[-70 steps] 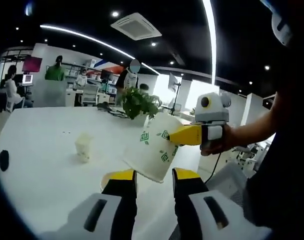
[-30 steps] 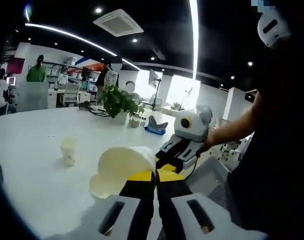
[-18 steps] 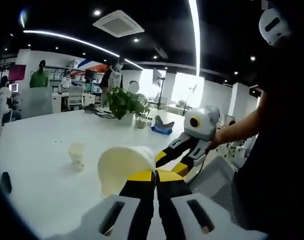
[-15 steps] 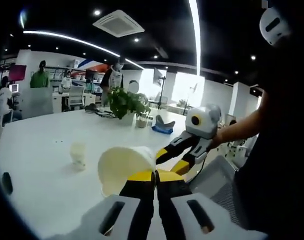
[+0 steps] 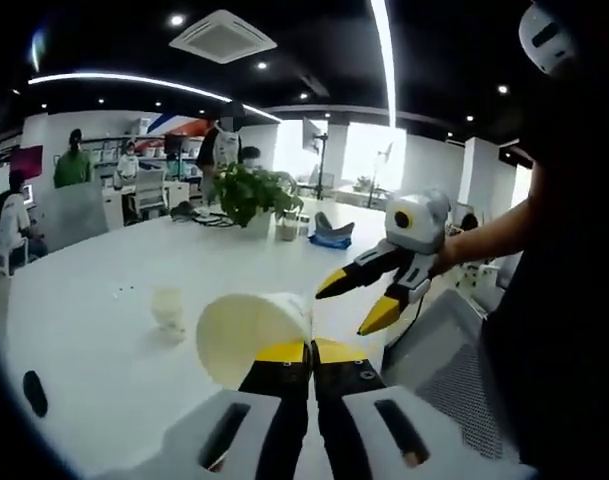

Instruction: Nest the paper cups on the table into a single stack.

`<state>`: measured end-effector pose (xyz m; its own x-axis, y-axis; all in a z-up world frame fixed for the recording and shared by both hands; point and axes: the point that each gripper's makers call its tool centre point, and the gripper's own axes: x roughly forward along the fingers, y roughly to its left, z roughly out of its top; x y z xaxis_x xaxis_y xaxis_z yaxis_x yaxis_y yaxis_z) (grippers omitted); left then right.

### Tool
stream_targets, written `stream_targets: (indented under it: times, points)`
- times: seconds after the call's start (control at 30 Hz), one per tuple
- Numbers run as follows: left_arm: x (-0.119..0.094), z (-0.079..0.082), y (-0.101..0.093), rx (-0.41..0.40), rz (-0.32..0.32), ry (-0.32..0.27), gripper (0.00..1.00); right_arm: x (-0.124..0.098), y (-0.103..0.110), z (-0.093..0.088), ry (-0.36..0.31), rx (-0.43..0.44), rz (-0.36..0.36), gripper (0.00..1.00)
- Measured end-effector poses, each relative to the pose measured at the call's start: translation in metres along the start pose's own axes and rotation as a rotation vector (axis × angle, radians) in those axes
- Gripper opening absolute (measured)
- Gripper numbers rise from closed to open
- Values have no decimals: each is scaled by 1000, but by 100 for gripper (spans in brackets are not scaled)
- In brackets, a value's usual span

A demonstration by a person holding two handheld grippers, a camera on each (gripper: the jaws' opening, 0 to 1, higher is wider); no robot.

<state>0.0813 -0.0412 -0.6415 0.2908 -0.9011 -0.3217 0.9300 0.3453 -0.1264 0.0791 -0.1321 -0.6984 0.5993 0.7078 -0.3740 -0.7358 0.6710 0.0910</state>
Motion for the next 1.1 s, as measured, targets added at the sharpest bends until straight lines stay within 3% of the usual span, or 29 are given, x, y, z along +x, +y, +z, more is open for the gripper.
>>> stream_targets:
  times: [0.23,0.77,1.1]
  points:
    - [1,3,7,43,1,38,0,-4,-10,3,-21,11,-55,70]
    - [4,-18,20,192,-30,243,0,-5,-20,-16,14,14,-112,94]
    - [7,-32,27,263,-55,342,0,-4,-24,-27,34,12,-132,100]
